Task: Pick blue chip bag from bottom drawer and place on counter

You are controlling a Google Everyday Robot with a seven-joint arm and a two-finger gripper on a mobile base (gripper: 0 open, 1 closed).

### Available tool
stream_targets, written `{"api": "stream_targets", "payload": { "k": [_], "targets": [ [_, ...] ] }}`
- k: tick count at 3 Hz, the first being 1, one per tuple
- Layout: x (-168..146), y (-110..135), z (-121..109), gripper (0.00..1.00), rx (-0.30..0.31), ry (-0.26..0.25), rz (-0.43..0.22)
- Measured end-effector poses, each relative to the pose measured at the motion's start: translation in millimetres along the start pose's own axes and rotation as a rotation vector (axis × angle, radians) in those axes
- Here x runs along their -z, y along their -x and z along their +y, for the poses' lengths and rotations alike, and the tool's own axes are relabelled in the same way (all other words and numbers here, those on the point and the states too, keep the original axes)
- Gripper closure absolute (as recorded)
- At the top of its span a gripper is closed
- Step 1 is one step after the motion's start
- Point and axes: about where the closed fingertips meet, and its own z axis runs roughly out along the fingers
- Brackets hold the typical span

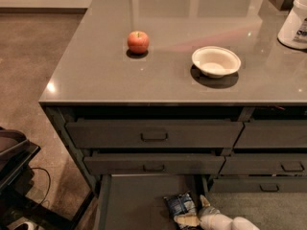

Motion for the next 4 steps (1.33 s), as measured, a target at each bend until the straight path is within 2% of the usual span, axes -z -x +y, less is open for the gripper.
{"api": "stream_targets", "payload": {
  "k": [1,2,4],
  "targets": [
    [-9,-2,4,0.0,0.013,0.003,-0.006],
    [-33,-12,11,0.0,0.044,-0.015,-0.013],
    [-40,-19,10,0.0,0.031,0.002,-0.002]
  ]
}}
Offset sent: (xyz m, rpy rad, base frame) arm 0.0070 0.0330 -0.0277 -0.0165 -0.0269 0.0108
